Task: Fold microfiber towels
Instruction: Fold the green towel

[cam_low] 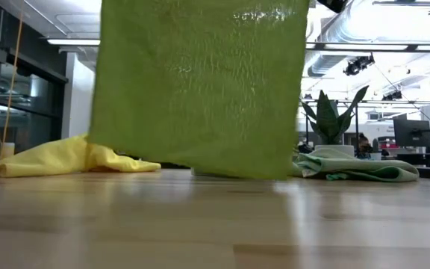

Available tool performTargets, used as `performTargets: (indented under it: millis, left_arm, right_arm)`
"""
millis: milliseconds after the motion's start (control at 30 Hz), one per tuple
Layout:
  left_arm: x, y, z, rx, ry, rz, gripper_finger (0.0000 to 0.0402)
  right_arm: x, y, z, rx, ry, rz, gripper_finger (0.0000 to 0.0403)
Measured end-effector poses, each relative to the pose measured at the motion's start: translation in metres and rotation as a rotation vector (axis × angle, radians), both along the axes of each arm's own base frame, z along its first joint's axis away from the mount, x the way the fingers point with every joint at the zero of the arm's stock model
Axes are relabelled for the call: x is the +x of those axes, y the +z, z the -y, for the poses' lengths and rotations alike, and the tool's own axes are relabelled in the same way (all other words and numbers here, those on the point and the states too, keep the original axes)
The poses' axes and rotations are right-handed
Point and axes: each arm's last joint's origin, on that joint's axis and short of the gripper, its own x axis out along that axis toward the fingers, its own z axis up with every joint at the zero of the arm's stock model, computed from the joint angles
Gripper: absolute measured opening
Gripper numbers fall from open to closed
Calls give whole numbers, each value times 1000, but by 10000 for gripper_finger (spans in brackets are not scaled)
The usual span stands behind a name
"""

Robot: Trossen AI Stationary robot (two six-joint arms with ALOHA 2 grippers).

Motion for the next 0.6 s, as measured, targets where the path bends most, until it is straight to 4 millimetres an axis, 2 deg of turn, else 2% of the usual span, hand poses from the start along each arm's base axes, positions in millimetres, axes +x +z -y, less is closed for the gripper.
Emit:
performTargets:
  millis: [167, 300, 400, 600]
  left_arm:
    - [-1, 2, -6, 138, 63, -9, 0]
    - [0, -4, -7, 181, 98, -33, 0]
    - [4, -19, -5, 154, 88, -79, 0]
    - [14, -66, 15, -7, 56, -153, 0]
  right_arm:
    - [-5, 13, 6, -14, -10, 0, 0]
    - [-5, 12, 4, -30, -21, -9, 0]
    - [-2, 0, -2, -59, -19, -65, 0]
    - [15, -37, -23, -35, 22, -215, 0]
